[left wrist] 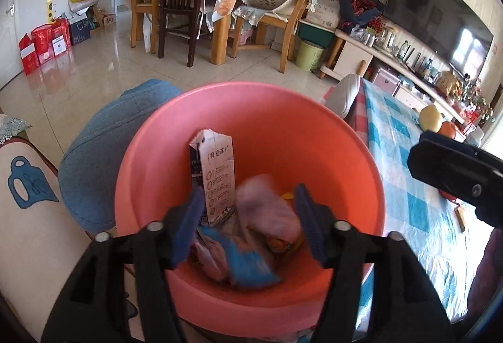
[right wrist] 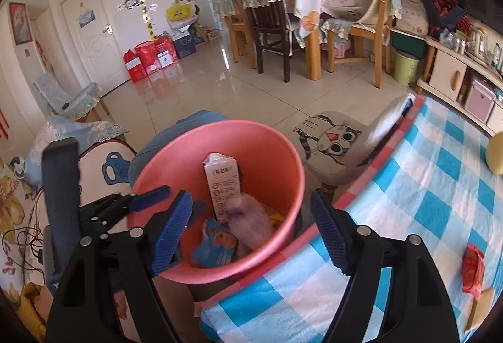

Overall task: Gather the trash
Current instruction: 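Open the left tool over the bin while the right tool releases the bottle, then bring both open tools back over the table toward the red candy wrapper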

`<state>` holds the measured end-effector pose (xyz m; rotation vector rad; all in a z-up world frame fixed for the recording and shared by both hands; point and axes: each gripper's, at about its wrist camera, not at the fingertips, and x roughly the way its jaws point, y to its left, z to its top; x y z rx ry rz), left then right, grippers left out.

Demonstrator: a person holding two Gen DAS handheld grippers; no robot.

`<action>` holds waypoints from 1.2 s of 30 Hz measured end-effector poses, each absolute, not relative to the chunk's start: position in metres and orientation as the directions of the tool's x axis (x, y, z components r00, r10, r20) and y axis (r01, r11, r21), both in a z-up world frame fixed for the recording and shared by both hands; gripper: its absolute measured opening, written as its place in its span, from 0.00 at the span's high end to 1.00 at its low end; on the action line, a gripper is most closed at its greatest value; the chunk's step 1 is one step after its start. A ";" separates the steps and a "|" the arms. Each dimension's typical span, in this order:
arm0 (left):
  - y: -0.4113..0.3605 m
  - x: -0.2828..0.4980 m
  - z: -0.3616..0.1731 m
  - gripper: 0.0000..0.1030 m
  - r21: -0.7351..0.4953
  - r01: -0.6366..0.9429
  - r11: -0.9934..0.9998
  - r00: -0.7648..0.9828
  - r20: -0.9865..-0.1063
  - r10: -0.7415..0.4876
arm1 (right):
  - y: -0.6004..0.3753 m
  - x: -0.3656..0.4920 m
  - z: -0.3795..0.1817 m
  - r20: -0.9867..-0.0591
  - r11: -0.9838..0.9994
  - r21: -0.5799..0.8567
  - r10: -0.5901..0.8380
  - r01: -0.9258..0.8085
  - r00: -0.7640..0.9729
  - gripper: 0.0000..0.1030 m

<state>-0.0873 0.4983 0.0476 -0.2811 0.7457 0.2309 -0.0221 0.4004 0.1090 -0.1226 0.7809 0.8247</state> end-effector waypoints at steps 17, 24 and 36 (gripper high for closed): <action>0.481 -0.111 0.070 0.14 -0.148 -0.323 0.935 0.757 -0.633 0.161 | 0.315 -0.040 0.104 -0.705 0.791 0.100 0.484 -0.603 0.518 0.11; 0.463 -0.116 0.091 0.12 -0.131 -0.298 0.946 0.782 -0.602 0.163 | 0.287 -0.052 0.109 -0.713 0.811 0.055 0.440 -0.583 0.545 0.09; 0.413 -0.114 0.121 0.07 0.028 -0.290 0.957 0.750 -0.614 0.245 | 0.247 -0.074 0.129 -0.688 0.820 0.020 0.427 -0.572 0.587 0.08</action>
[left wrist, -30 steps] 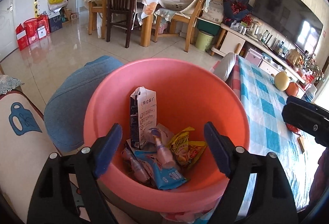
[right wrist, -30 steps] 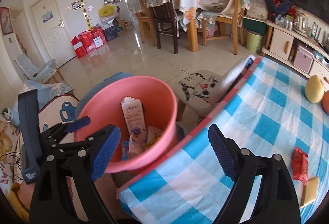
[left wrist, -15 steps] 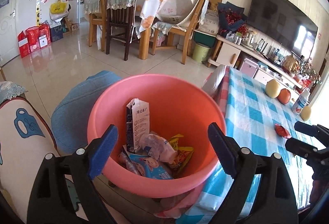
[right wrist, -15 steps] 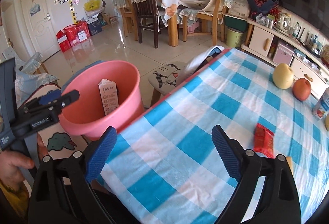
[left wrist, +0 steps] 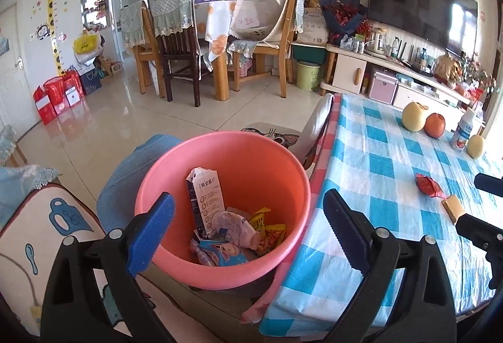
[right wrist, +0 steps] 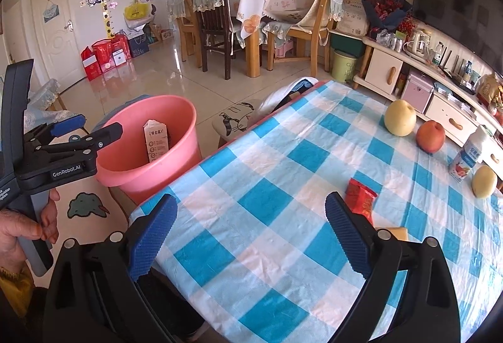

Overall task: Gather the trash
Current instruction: 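Bring both open tools back over the table toward the red candy wrapper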

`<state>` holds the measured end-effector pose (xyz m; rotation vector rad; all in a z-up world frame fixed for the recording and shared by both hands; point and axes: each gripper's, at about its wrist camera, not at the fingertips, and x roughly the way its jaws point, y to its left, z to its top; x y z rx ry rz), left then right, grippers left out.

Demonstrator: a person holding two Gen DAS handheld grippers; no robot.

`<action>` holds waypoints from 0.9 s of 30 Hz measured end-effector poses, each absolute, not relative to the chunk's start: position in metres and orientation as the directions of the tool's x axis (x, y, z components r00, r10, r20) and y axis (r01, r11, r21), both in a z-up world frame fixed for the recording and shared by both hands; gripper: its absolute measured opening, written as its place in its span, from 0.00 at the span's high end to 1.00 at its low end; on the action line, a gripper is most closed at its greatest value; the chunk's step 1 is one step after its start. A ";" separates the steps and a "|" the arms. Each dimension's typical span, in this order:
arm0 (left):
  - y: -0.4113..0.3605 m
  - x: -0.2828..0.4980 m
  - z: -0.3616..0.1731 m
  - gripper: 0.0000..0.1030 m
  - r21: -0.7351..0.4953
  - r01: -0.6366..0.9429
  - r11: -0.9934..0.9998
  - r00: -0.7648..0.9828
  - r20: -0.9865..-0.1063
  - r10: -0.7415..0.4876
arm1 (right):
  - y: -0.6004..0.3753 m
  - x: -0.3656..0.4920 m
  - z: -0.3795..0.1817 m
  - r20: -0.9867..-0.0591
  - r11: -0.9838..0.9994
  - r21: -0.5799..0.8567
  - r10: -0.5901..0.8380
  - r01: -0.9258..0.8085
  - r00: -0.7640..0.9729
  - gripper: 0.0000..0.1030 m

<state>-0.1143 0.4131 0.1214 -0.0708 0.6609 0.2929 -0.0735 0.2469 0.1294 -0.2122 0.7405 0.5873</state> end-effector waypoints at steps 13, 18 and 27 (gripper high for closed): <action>0.350 -0.112 0.142 0.07 0.133 -0.216 0.967 0.758 -0.601 0.252 | 0.192 -0.083 0.139 -0.658 0.852 0.057 0.424 -0.520 0.622 0.08; 0.333 -0.112 0.146 0.07 0.155 -0.203 0.967 0.760 -0.598 0.255 | 0.172 -0.083 0.140 -0.653 0.865 0.074 0.419 -0.497 0.632 0.08; 0.309 -0.112 0.149 0.07 0.150 -0.193 0.970 0.757 -0.606 0.245 | 0.145 -0.084 0.145 -0.641 0.878 0.096 0.415 -0.470 0.646 0.08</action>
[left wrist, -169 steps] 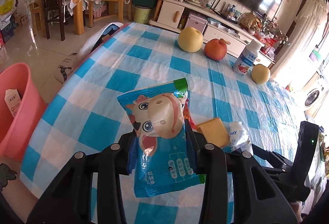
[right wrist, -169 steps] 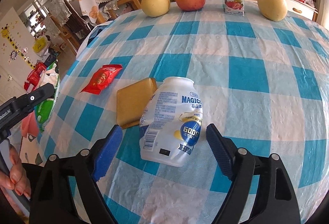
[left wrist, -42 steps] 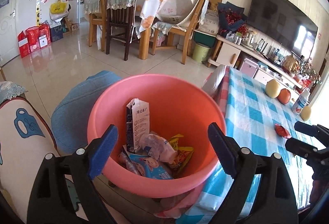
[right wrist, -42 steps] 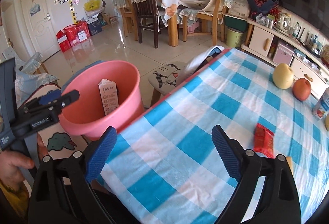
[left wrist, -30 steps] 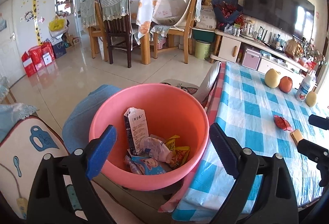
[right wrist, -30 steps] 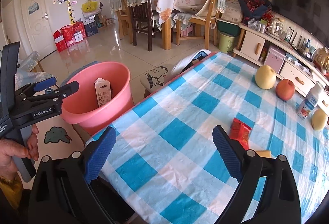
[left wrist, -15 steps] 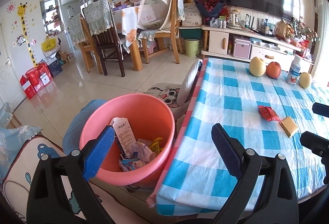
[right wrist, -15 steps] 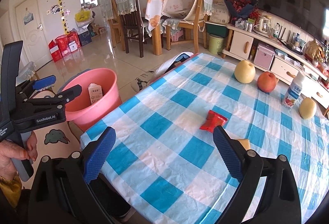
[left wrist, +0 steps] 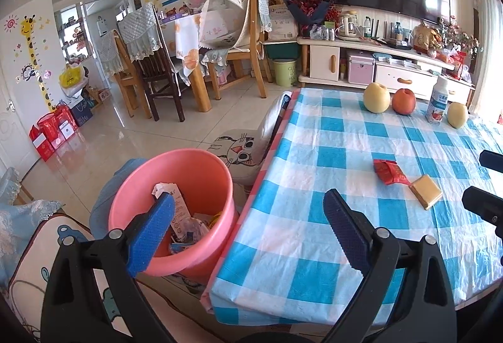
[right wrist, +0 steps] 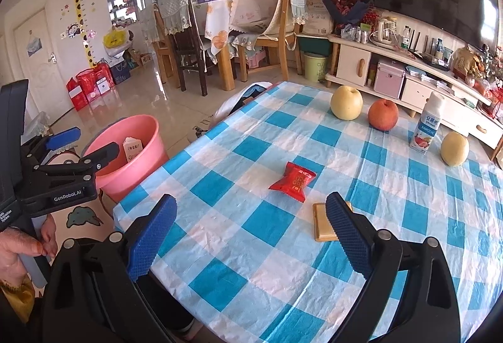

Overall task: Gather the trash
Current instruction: 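Bring both open tools back over the table toward the red candy wrapper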

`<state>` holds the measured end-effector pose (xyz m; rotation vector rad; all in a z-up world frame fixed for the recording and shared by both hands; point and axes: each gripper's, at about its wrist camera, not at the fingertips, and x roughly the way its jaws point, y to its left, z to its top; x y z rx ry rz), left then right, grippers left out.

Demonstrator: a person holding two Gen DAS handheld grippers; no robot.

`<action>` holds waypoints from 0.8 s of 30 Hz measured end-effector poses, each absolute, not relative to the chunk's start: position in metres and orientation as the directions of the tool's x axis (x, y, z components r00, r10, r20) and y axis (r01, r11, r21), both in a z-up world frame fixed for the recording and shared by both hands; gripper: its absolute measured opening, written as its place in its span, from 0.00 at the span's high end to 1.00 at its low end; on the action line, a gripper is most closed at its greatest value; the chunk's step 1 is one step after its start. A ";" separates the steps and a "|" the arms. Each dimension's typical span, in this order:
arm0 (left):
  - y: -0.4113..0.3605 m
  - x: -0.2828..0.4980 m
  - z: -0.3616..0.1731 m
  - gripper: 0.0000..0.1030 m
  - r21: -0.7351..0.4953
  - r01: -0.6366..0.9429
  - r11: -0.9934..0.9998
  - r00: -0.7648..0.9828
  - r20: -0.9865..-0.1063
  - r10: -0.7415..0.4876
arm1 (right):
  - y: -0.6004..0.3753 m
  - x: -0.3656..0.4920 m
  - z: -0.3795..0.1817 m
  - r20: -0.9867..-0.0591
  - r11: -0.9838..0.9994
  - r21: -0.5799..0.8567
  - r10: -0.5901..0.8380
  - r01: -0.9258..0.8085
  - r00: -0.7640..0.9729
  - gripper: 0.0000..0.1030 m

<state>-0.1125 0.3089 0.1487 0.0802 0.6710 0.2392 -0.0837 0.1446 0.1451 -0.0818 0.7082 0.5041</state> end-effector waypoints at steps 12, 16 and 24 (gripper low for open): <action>0.263 -0.116 0.150 0.07 0.155 -0.119 0.981 0.760 -0.621 0.191 | 0.104 -0.086 0.158 -0.613 0.898 0.117 0.402 -0.424 0.680 0.08; 0.245 -0.115 0.143 0.07 0.158 -0.079 0.984 0.756 -0.633 0.163 | 0.089 -0.085 0.159 -0.613 0.908 0.107 0.381 -0.406 0.692 0.08; 0.209 -0.115 0.129 0.07 0.168 0.009 0.986 0.748 -0.655 0.105 | 0.059 -0.080 0.160 -0.623 0.923 0.111 0.353 -0.368 0.698 0.08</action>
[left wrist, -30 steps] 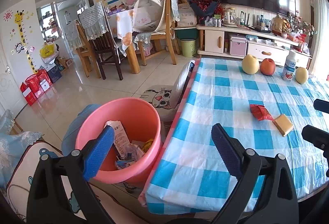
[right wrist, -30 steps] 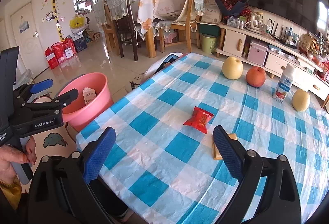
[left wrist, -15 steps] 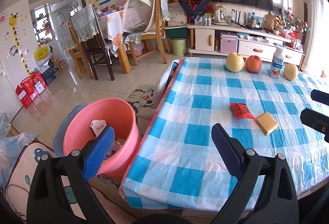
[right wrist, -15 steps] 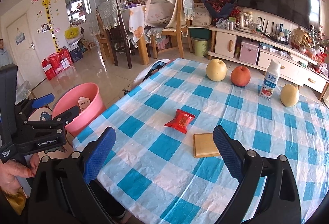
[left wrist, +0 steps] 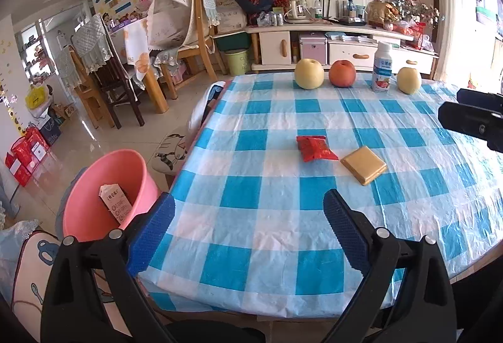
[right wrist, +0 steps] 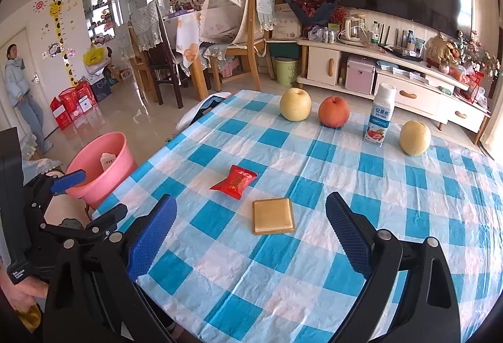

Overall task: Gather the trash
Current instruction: 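Bring both open tools back over the table toward the red candy wrapper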

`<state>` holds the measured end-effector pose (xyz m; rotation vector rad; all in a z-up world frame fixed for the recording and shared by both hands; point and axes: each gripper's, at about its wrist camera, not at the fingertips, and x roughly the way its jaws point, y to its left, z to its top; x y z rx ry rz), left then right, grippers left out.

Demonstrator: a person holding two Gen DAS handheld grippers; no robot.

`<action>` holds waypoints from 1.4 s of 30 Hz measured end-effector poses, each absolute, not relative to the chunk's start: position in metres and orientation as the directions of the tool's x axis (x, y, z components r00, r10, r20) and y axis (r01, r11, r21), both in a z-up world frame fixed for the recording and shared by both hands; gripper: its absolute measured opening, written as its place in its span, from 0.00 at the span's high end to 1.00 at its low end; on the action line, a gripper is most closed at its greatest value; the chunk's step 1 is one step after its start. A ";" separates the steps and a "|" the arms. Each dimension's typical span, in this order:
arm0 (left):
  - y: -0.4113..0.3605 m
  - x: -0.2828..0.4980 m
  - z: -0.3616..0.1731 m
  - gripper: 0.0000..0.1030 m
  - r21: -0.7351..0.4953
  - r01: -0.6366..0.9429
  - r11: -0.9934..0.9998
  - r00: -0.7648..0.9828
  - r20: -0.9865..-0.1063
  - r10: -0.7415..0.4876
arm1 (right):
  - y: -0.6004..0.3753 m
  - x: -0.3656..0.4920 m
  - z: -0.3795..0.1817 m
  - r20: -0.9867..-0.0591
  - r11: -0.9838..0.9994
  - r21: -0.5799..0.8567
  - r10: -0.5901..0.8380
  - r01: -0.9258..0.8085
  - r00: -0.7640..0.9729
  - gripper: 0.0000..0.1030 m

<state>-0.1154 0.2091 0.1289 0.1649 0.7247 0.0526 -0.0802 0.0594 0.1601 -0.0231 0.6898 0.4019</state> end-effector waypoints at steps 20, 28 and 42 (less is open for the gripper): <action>0.189 -0.100 0.096 0.07 0.116 0.064 0.991 0.712 -0.702 0.036 | 0.047 -0.068 0.133 -0.685 0.942 0.061 0.280 -0.330 0.673 0.08; 0.220 -0.081 0.088 0.07 -0.011 -0.002 1.000 0.711 -0.703 -0.007 | 0.050 -0.055 0.109 -0.721 0.941 0.115 0.300 -0.320 0.625 0.08; 0.211 -0.035 0.075 0.07 -0.097 0.037 0.995 0.708 -0.700 -0.094 | 0.063 -0.026 0.056 -0.795 0.940 0.120 0.283 -0.318 0.537 0.08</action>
